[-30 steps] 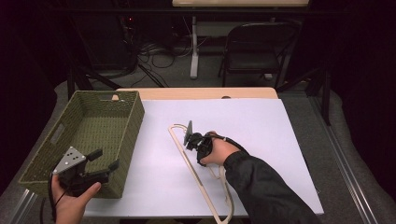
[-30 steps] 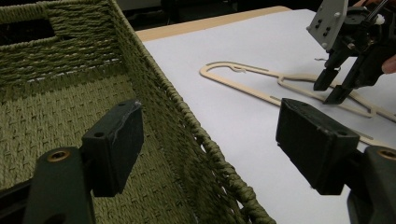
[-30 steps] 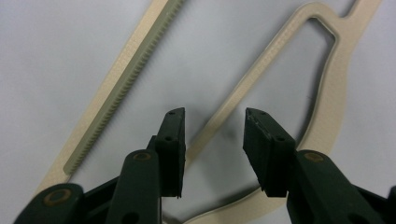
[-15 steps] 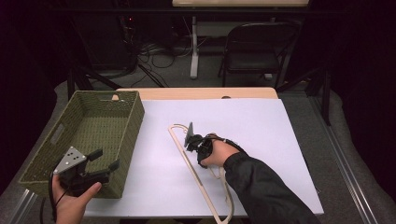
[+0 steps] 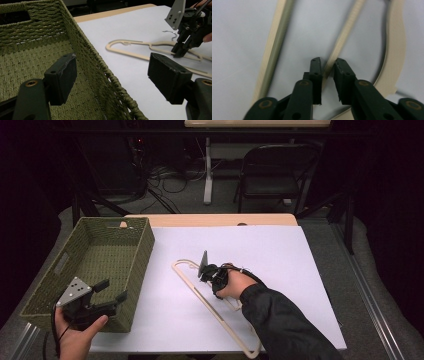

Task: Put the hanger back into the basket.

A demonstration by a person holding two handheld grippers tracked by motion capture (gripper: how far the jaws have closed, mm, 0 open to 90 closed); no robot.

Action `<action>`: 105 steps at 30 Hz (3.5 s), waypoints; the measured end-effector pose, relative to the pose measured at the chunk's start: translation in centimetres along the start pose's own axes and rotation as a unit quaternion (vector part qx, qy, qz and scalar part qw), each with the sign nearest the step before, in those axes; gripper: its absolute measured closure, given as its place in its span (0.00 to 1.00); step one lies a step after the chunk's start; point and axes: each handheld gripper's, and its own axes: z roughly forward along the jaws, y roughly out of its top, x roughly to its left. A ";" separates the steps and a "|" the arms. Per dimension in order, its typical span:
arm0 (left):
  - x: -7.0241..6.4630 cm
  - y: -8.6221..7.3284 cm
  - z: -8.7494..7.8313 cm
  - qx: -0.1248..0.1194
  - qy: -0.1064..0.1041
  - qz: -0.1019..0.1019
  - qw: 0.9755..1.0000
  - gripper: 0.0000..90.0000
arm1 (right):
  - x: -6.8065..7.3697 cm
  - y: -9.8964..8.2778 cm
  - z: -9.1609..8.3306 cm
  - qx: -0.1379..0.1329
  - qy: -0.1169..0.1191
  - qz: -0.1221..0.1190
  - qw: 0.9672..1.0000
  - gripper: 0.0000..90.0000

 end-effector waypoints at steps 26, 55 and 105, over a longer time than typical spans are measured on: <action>-0.1 0.1 0.0 -0.003 -0.001 0.000 1.000 0.26 | 0.0 -0.6 -0.3 0.000 0.006 -0.022 1.000 0.95; -0.7 0.5 0.1 0.001 -0.011 0.009 1.000 0.27 | 1.9 -2.3 -2.7 -0.009 -0.006 -0.079 0.997 0.95; -6.2 5.4 6.8 0.153 -0.188 0.030 0.970 0.38 | 7.0 -5.0 -8.7 -0.060 -0.114 -0.372 0.919 0.95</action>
